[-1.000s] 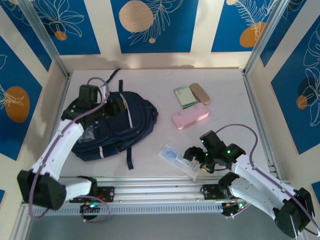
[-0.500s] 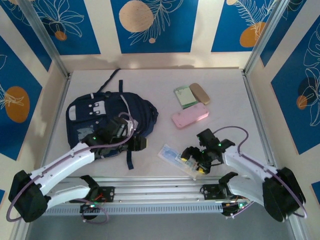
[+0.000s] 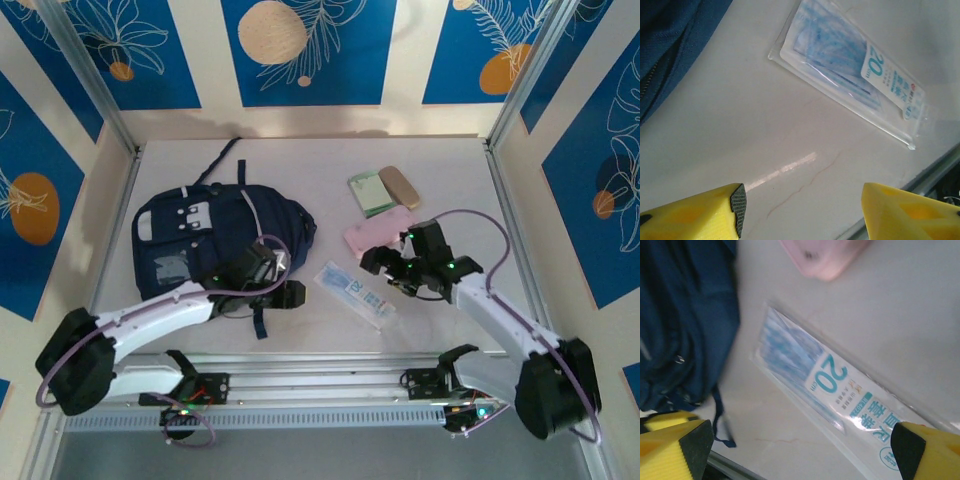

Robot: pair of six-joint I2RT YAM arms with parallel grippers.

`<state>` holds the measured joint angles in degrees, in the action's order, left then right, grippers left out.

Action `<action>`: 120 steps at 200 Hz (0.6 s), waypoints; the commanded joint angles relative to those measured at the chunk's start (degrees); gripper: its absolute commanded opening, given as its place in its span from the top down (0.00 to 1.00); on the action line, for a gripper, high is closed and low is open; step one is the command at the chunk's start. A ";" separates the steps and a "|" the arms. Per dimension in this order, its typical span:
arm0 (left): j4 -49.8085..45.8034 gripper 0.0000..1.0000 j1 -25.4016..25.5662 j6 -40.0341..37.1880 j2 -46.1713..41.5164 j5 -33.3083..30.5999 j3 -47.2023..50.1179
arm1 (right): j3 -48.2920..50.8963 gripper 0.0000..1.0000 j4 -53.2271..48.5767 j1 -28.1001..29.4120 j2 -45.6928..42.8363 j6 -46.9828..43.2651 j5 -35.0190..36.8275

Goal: Pack the student bag

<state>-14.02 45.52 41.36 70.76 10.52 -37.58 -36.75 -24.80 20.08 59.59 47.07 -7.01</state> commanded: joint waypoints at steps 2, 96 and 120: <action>5.81 0.38 0.80 1.45 3.49 -1.65 0.48 | 2.74 0.07 -5.62 -1.62 -3.97 1.25 3.80; 6.92 0.38 0.78 -4.77 25.64 -2.26 -18.70 | 18.97 0.12 1.59 -9.88 -11.31 7.05 -8.02; 6.39 0.39 0.58 -5.47 32.79 -2.04 -23.25 | 19.36 0.13 2.38 -10.92 -10.20 6.33 -9.73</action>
<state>-6.57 45.67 38.26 97.89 9.30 -57.28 -18.22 -24.34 9.98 48.62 54.00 -12.78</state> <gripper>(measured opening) 0.614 0.869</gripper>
